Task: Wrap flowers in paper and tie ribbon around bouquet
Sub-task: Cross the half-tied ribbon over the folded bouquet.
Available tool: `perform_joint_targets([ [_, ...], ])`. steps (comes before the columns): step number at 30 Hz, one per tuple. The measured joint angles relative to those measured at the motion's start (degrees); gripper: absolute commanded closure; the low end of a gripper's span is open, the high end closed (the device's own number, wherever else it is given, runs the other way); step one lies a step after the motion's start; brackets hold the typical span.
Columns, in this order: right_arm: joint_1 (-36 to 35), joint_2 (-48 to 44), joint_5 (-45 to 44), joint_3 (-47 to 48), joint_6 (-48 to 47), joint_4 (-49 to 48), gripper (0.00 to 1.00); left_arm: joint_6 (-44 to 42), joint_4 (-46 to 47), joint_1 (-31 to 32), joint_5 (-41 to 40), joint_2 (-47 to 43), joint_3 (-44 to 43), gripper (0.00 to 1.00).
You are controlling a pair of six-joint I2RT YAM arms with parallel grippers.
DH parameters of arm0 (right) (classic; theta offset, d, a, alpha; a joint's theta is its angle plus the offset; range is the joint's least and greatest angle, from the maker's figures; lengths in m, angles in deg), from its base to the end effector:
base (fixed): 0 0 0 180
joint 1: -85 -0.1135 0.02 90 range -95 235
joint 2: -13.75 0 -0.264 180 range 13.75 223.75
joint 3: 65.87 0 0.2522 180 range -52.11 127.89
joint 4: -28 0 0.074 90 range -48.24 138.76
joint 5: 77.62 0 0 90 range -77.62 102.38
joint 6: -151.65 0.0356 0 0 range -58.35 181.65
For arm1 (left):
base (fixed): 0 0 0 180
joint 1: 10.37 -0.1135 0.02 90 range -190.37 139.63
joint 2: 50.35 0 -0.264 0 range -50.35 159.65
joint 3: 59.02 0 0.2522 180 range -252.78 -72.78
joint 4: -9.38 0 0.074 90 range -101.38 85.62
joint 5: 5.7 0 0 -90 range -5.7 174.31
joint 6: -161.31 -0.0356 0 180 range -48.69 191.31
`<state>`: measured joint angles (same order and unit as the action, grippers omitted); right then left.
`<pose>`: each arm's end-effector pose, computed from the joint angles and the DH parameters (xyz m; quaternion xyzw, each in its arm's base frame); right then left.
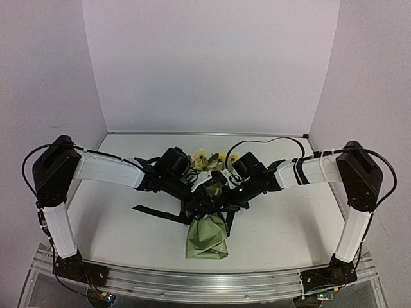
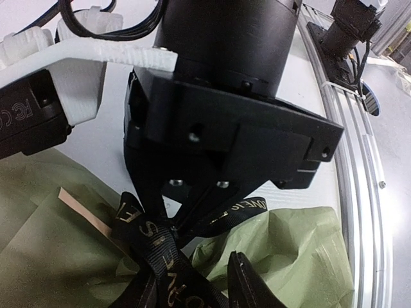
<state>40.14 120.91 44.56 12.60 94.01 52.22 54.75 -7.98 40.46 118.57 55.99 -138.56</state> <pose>0.2573 0.2828 0.1616 -0.1868 0.8959 0.3960 0.0748 0.2331 -0.3178 0.1811 0.5838 0.6686 -0.3690 0.2757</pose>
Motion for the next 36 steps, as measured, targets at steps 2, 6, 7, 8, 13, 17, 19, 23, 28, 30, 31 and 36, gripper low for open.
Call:
perform_joint_targets([
  [2, 0.0, 0.0, 0.0, 0.0, -0.02, -0.38, 1.0, 0.28, 0.18, 0.0, -0.04, -0.1, 0.0, 0.61],
  [6, 0.0, 0.0, -0.02, 0.0, -0.02, -0.54, 1.0, 0.64, 0.18, 0.0, -0.07, -0.97, 0.0, 0.58],
  [7, 0.0, 0.0, -0.02, 0.0, -0.02, -0.54, 1.0, 0.74, 0.2, 0.0, -0.09, -1.29, 0.0, 0.58],
  [8, 0.0, 0.0, -0.02, 0.0, -0.02, -0.54, 1.0, 0.87, 0.28, -0.02, -0.07, -1.67, 0.0, 0.58],
  [13, 0.0, 0.0, -0.02, 0.0, -0.02, -0.54, 1.0, 2.1, 1.56, -0.66, -0.06, -3.53, 0.0, 0.56],
  [17, 0.0, 0.0, -0.04, 0.0, -0.02, -0.54, 1.0, 3.13, 2.95, -2.29, 0.04, -4.02, 0.0, 0.56],
  [19, 0.0, 0.0, -0.04, 0.0, -0.02, -0.54, 1.0, 3.35, 3.27, -3.14, 0.04, -4.05, 0.0, 0.57],
  [23, 0.0, 0.0, -0.03, 0.0, -0.02, -0.54, 1.0, 4.21, 3.76, -4.56, -0.18, -4.05, 0.0, 0.66],
  [28, 0.0, 0.0, -0.04, 0.0, -0.02, -0.54, 1.0, 5.6, 2.92, -5.83, -3.24, -3.88, -0.69, 0.72],
  [30, 0.0, 0.0, -0.04, 0.0, 0.0, -0.54, 1.0, 5.5, 0.63, -6.13, -4.94, -2.85, -2.88, 0.72],
  [31, 0.0, 0.0, -0.04, 0.0, -0.01, -0.54, 1.0, 5.21, -0.32, -6.19, -5.68, -2.13, -4.15, 0.73],
  [36, 0.0, 0.0, -0.04, 0.0, -0.02, -0.54, 1.0, 2.85, -5.31, -5.95, -9.28, 1.55, -8.75, 0.75],
])
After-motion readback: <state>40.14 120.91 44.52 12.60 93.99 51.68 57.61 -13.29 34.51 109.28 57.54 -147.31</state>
